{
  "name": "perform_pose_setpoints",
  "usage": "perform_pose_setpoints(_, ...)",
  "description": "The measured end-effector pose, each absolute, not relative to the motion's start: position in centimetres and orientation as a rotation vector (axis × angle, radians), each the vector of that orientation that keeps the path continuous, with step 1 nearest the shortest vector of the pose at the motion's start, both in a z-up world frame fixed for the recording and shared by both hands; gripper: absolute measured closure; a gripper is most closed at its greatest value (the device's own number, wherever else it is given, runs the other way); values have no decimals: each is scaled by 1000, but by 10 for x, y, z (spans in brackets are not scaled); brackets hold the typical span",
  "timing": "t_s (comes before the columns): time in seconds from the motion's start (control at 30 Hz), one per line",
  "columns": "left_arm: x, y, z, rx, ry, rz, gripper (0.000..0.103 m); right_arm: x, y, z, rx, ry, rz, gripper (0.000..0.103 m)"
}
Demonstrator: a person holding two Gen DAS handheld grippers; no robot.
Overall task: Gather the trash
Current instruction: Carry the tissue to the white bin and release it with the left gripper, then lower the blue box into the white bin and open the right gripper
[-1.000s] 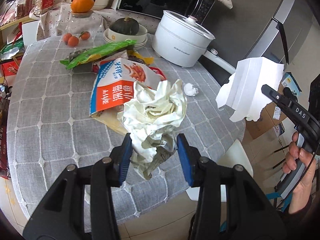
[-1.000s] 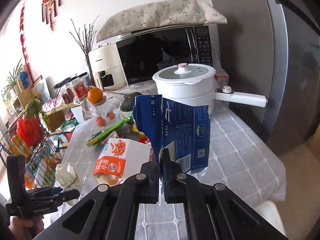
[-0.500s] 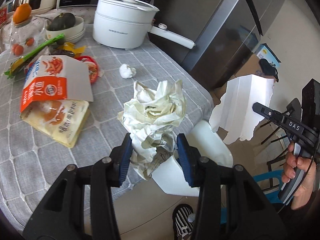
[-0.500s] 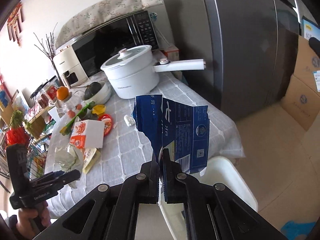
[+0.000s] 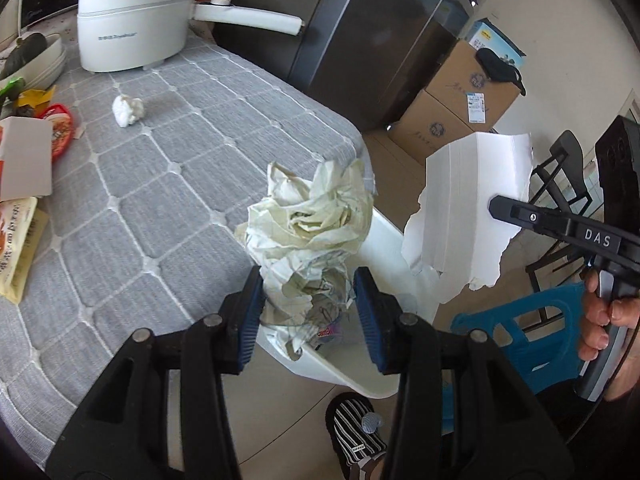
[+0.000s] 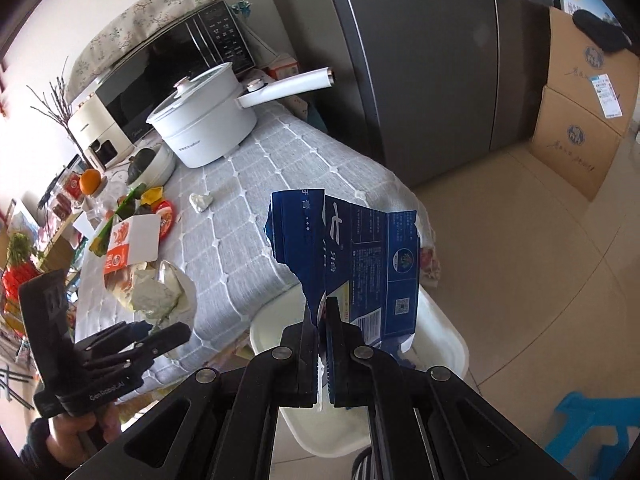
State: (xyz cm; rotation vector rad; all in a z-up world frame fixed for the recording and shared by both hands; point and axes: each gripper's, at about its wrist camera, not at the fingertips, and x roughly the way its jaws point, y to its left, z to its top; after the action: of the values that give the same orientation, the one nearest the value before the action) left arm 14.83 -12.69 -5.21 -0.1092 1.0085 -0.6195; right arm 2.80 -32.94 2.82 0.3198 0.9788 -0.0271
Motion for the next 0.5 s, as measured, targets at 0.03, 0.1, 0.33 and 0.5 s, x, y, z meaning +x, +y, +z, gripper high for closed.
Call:
perform_pose_setpoints(0.03, 149, -134, -56, -100, 1012, -629, 56, 27, -333, 27, 327, 981, -30, 100)
perform_pose_setpoints(0.1, 148, -147, -64, -70, 1014, -640, 56, 25, -337, 26, 335, 984, -34, 100)
perform_pose_setpoints(0.33, 152, -178, -80, 22, 1002, -664, 54, 22, -343, 24, 338, 996, -45, 100)
perform_pose_setpoints(0.5, 157, -183, -83, 45, 1014, -626, 33, 20, -348, 21, 334, 1006, -61, 99)
